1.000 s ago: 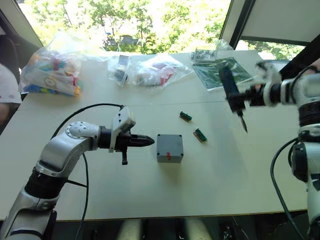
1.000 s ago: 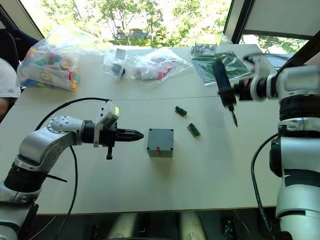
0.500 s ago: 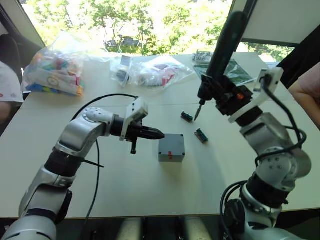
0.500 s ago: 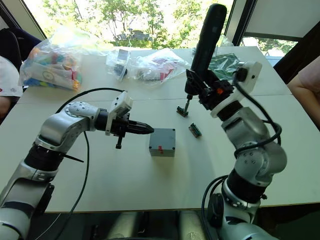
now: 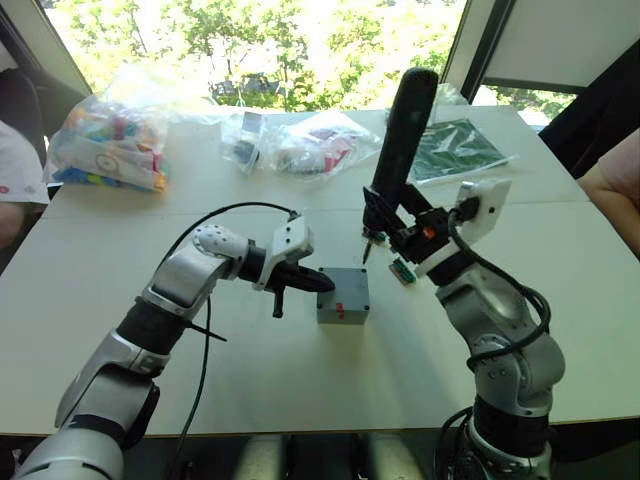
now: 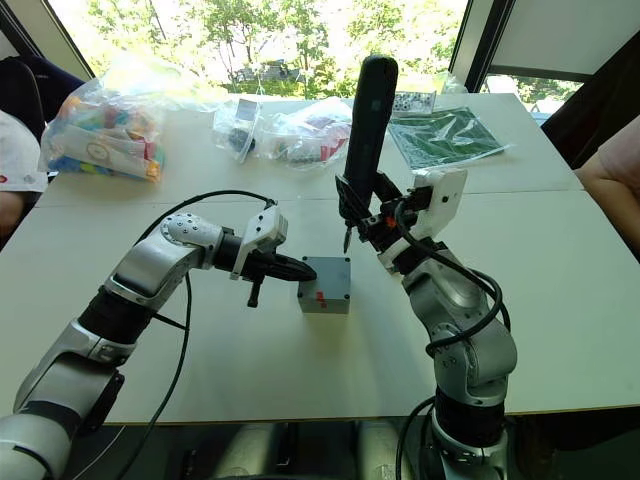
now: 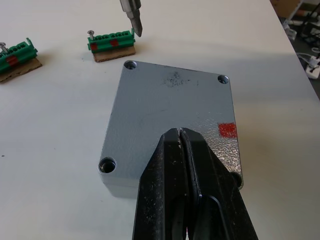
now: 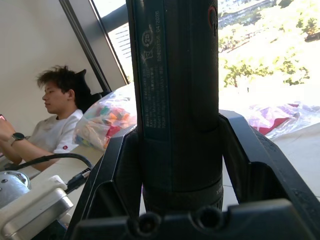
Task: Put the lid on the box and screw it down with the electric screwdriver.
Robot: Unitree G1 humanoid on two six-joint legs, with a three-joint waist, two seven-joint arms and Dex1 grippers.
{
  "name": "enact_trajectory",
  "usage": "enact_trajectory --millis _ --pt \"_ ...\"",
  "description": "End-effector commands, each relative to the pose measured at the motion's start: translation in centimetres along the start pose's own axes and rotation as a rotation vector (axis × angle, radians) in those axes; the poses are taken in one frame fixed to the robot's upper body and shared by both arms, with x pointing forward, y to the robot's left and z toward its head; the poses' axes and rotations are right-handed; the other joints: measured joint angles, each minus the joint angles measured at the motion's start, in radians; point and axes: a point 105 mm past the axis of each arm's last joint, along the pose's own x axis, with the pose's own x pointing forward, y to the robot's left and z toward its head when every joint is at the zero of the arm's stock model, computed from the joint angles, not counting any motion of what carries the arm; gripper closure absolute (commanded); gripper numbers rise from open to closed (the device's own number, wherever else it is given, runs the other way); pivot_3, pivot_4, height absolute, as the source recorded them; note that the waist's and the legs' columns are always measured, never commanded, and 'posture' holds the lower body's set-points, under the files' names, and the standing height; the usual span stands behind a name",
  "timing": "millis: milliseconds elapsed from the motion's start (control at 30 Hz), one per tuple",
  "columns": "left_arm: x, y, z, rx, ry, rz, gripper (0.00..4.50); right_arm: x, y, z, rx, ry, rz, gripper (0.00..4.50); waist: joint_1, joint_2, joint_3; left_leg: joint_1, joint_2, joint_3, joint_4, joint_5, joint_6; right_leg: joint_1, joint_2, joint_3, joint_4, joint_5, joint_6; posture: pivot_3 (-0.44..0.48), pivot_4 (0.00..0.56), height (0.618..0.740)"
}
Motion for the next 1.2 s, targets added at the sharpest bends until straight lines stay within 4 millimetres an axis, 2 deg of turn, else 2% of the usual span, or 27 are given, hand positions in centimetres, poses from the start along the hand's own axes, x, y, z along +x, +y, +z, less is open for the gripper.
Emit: enact_trajectory --millis 33,267,600,1000,1200 --pt "0.1 -0.6 -1.4 -0.036 0.034 -0.002 4.50 0.0 0.3 0.5 -0.042 -0.054 0.011 2.59 0.000 0.000 0.000 0.000 0.000 0.000 0.000 0.000 0.000 0.000 0.000 0.000 0.000 0.000 0.000 0.000 0.150 0.740" --pt "0.0 -0.7 -1.4 -0.041 0.029 0.007 4.50 -0.1 0.4 -0.4 -0.032 -0.044 0.007 2.59 0.000 0.000 0.000 0.000 0.000 0.000 0.000 0.000 0.000 0.000 0.000 0.000 0.000 0.000 0.000 0.000 0.150 0.740" --pt "0.1 -0.5 -1.4 -0.039 0.027 0.015 4.50 0.2 -0.1 0.7 -0.013 -0.088 -0.013 2.59 0.000 0.000 0.000 0.000 0.000 0.000 0.000 0.000 0.000 0.000 0.000 0.000 0.000 0.000 0.000 0.000 0.150 0.740" --pt "0.1 -0.4 -1.3 -0.039 0.025 0.025 4.50 0.4 0.1 -0.3 0.006 -0.060 -0.007 2.59 0.000 0.000 0.000 0.000 0.000 0.000 0.001 0.000 0.000 0.001 0.000 0.000 0.000 0.000 0.000 0.000 0.150 0.740" --pt "0.1 -0.4 -1.3 -0.040 0.025 0.028 4.50 0.3 -0.5 -1.2 -0.034 -0.041 -0.029 2.59 0.000 0.000 0.000 0.000 0.000 0.000 0.001 0.000 0.000 0.001 0.000 0.000 0.000 0.000 0.000 0.000 0.150 0.740"
